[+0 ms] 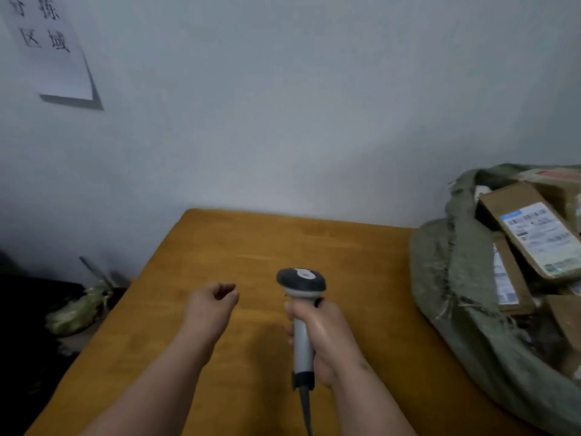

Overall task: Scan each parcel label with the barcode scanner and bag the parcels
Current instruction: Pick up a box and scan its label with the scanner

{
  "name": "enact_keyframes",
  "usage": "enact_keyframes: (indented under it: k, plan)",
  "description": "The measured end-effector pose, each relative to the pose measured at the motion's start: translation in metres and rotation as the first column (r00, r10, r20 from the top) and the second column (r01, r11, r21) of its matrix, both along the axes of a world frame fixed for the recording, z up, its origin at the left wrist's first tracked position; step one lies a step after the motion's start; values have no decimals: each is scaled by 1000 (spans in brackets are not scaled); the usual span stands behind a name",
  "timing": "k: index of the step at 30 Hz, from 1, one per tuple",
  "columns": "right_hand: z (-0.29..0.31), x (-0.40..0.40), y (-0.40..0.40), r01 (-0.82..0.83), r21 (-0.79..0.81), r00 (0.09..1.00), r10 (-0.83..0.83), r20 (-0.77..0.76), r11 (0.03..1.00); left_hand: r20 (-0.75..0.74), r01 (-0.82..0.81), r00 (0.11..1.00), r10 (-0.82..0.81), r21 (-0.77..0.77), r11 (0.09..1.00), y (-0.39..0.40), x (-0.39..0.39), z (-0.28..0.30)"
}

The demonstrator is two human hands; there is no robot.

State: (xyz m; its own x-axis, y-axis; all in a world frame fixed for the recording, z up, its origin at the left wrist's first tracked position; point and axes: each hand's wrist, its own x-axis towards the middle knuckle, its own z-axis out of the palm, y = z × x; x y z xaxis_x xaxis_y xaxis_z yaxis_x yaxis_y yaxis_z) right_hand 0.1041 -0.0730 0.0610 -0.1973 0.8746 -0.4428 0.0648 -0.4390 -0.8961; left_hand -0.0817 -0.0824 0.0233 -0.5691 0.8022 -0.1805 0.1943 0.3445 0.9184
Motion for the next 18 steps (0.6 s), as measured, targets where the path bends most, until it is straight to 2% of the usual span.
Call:
enact_keyframes:
  k: [5,9,18]
  plan:
    - [-41,-104,1,-7,-133,1000,3,-29,991,-21,-16,1000,14,-101,995,-4,-90,-31]
    - [-70,-156,4,-4,-195,1000,1,-12,981,18,20,1000,-17,-178,984,-4,-126,-58]
    - [-122,-193,52,95,-276,991,-65,117,956,21,63,998,-60,-293,954,26,-146,-99]
